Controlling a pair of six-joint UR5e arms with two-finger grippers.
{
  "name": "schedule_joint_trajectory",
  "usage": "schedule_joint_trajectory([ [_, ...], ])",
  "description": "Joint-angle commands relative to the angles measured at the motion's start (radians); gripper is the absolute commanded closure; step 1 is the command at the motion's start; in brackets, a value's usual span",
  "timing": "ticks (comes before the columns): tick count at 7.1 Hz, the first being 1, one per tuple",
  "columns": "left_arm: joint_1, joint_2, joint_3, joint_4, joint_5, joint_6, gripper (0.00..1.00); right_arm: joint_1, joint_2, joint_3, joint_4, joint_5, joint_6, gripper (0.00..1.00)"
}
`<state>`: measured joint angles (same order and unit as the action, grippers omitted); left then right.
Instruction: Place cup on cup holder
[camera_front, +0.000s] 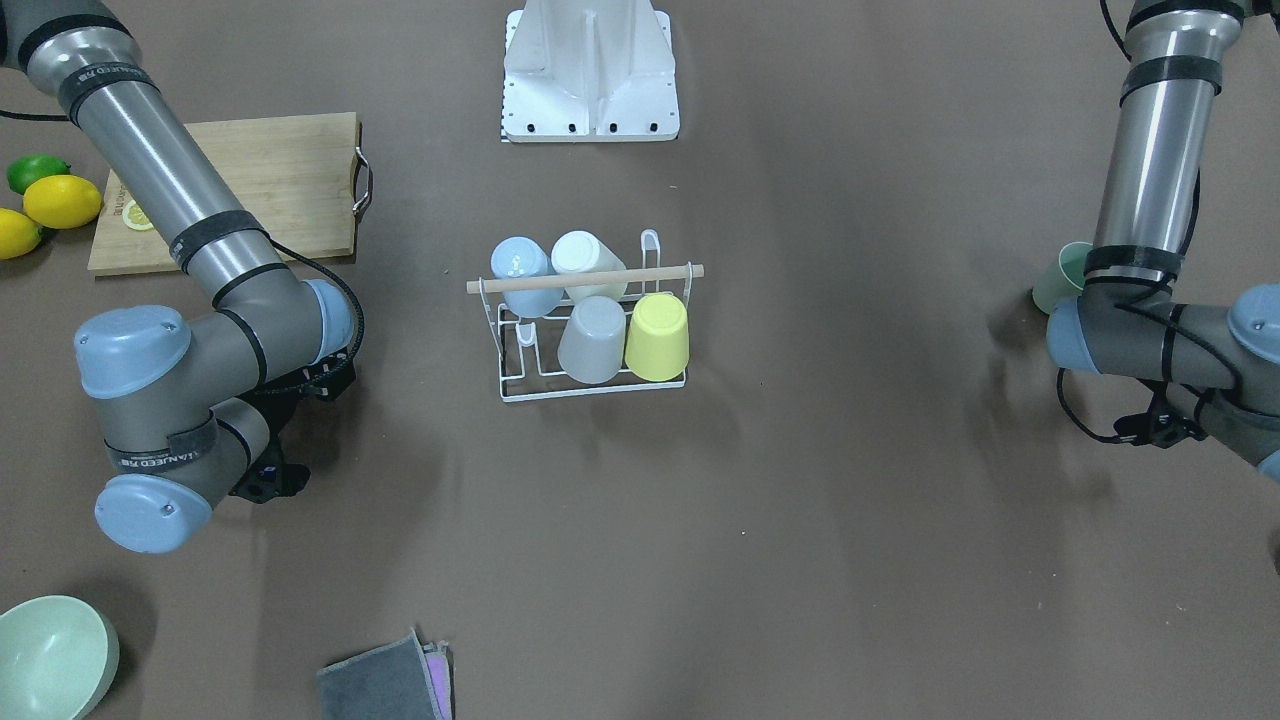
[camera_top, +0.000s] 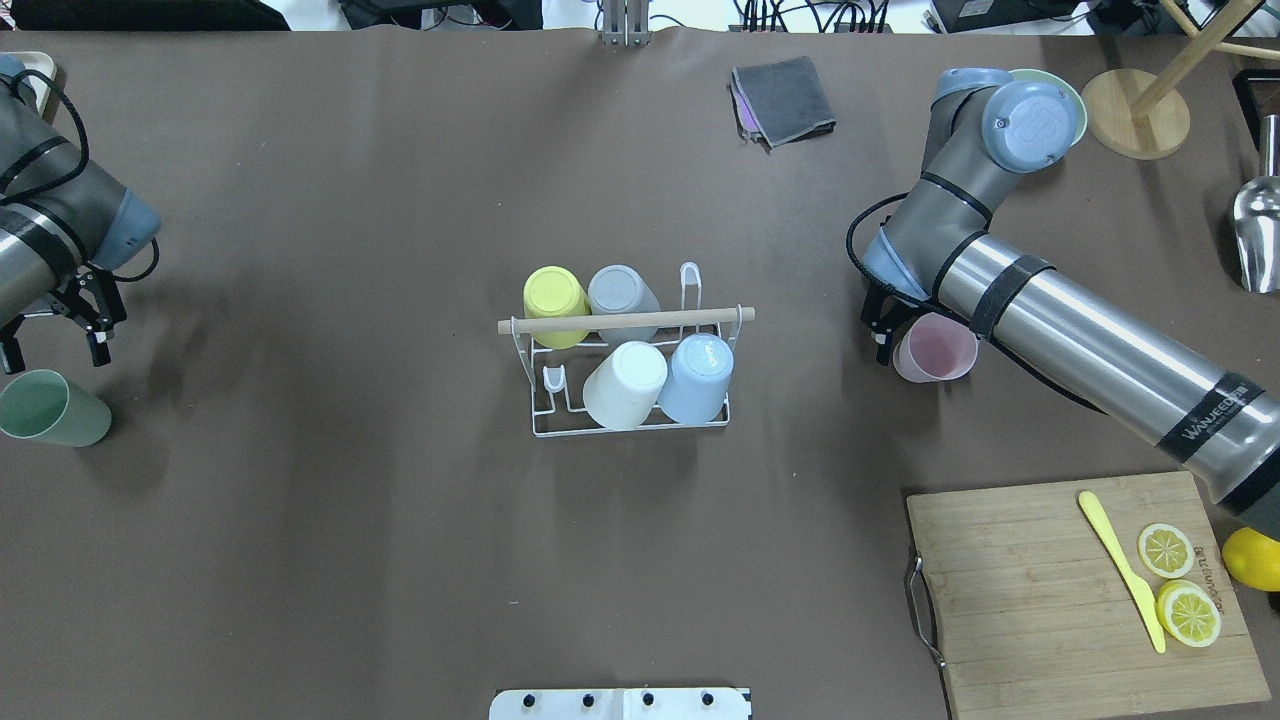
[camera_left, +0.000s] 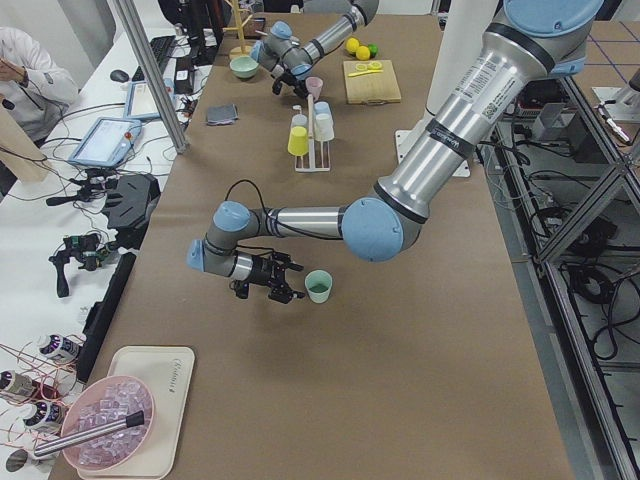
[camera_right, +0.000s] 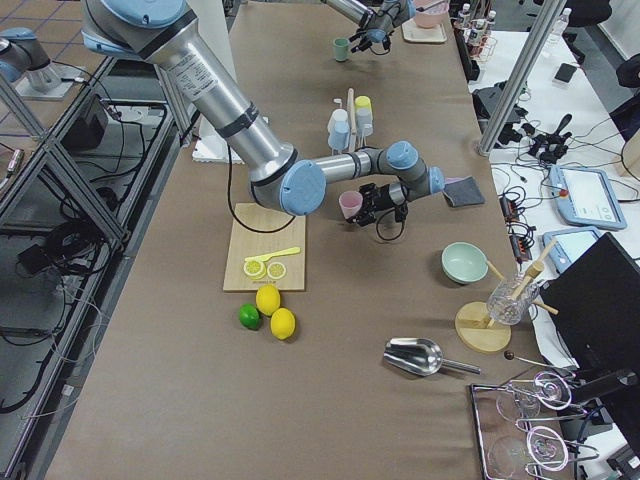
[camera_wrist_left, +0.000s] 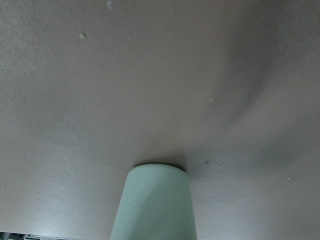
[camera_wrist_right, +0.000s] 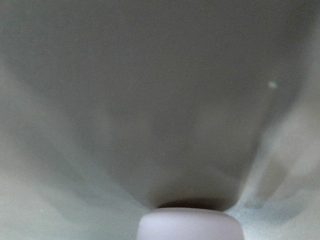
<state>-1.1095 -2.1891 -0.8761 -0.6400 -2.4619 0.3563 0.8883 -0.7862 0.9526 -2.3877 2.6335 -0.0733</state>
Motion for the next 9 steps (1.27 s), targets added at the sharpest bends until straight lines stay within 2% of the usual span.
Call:
schedule_joint_trajectory([
  [1, 0.01, 0.009, -0.001, -0.001, 0.0, 0.007, 0.03, 0.0, -0.001, 0.002, -0.036, 0.008, -0.038, 0.03],
  [2, 0.011, 0.012, -0.003, 0.0, 0.0, 0.009, 0.03, 0.0, -0.001, 0.003, -0.088, 0.022, -0.087, 0.03],
  [5, 0.031, 0.02, -0.003, 0.0, -0.002, 0.016, 0.03, -0.005, -0.002, 0.002, -0.097, 0.025, -0.095, 0.03],
  [6, 0.036, 0.028, -0.006, 0.0, -0.002, 0.016, 0.03, -0.006, -0.004, 0.002, -0.097, 0.025, -0.094, 0.06],
  [8, 0.045, 0.04, -0.009, 0.002, -0.002, 0.021, 0.03, -0.003, -0.002, 0.003, -0.105, 0.029, -0.094, 0.45],
  [9, 0.052, 0.049, -0.009, 0.003, -0.002, 0.033, 0.06, -0.005, -0.002, 0.003, -0.105, 0.04, -0.091, 0.69],
])
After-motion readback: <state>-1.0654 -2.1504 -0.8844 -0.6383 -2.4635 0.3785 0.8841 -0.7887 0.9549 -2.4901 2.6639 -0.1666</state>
